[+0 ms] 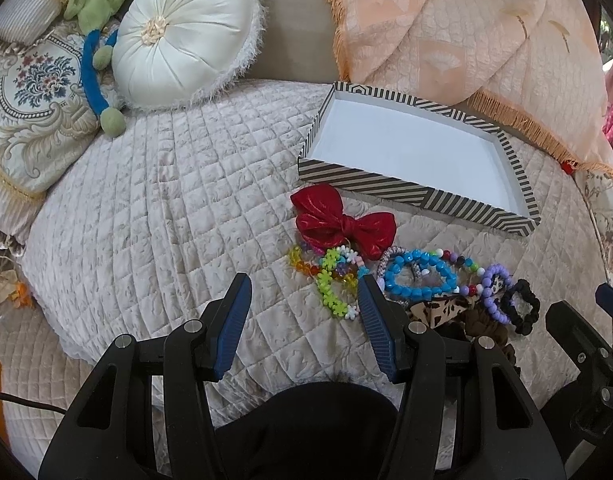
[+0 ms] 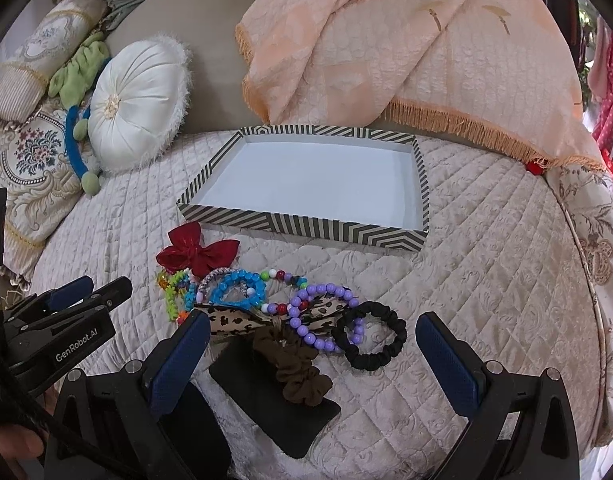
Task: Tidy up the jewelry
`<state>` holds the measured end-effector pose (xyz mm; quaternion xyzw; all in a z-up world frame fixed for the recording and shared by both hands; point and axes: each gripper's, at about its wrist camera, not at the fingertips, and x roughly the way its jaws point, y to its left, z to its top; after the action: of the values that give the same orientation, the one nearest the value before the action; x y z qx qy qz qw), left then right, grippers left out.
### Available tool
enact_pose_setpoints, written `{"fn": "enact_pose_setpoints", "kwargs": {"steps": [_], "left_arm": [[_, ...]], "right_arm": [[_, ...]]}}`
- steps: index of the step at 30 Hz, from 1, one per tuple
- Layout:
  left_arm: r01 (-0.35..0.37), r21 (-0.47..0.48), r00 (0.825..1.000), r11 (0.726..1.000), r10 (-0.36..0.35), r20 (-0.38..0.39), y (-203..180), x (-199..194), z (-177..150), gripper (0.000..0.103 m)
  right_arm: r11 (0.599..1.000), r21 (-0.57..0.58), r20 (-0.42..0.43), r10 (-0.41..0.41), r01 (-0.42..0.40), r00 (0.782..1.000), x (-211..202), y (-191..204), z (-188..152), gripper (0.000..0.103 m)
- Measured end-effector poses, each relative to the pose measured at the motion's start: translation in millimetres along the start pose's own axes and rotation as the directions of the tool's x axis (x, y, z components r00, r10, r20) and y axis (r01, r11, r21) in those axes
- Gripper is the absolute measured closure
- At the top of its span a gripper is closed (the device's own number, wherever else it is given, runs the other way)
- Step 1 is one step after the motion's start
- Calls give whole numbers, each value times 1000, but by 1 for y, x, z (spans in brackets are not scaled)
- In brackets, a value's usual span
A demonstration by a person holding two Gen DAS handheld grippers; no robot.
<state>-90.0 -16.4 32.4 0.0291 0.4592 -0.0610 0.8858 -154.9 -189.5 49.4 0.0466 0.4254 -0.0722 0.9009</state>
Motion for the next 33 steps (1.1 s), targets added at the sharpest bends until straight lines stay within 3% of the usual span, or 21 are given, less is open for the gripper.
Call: {"fn": "enact_pose_setpoints", "kwargs": {"steps": [21, 33], "left_arm": [[8, -3, 1000, 1000, -8, -28, 2, 9, -1, 48], [57, -183, 992, 981, -77, -103, 56, 30, 22, 48]], "right_arm": [[999, 20, -56, 27, -26, 998, 6, -5, -2, 0], [997, 72, -120, 37, -28, 992, 24, -52, -12, 0]]}}
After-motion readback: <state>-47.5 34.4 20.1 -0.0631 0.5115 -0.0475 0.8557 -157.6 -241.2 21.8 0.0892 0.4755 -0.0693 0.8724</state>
